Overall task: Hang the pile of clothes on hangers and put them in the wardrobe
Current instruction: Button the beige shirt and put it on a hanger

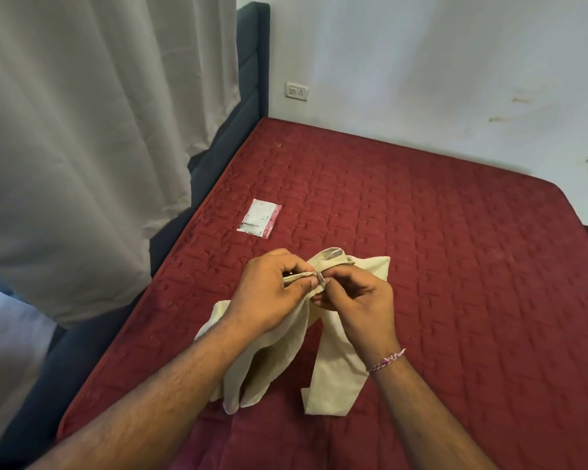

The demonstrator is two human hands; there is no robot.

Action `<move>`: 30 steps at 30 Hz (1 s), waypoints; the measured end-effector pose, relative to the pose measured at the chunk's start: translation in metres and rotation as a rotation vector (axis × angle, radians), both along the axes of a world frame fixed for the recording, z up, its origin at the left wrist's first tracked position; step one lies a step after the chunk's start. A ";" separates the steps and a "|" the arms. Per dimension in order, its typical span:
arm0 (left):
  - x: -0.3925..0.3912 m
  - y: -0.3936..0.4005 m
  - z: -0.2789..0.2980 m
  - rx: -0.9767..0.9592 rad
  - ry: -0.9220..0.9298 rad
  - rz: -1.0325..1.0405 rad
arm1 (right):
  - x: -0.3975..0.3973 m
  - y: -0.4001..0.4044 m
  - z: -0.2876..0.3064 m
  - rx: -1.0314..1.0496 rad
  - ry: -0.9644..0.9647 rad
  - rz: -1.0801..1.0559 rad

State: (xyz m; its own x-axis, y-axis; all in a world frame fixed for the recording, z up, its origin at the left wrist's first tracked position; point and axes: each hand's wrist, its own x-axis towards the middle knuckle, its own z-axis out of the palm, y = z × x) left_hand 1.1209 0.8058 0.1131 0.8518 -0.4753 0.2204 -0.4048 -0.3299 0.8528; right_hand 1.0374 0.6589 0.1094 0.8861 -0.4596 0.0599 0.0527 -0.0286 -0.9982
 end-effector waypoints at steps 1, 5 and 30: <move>0.001 0.000 0.002 0.011 -0.006 -0.025 | -0.001 -0.003 0.001 0.010 -0.005 0.022; -0.001 -0.003 0.004 0.021 -0.062 -0.088 | -0.001 -0.007 0.005 0.154 0.114 0.068; -0.037 0.012 0.023 0.149 -0.616 -0.377 | -0.001 -0.097 0.022 -0.631 -0.008 -0.062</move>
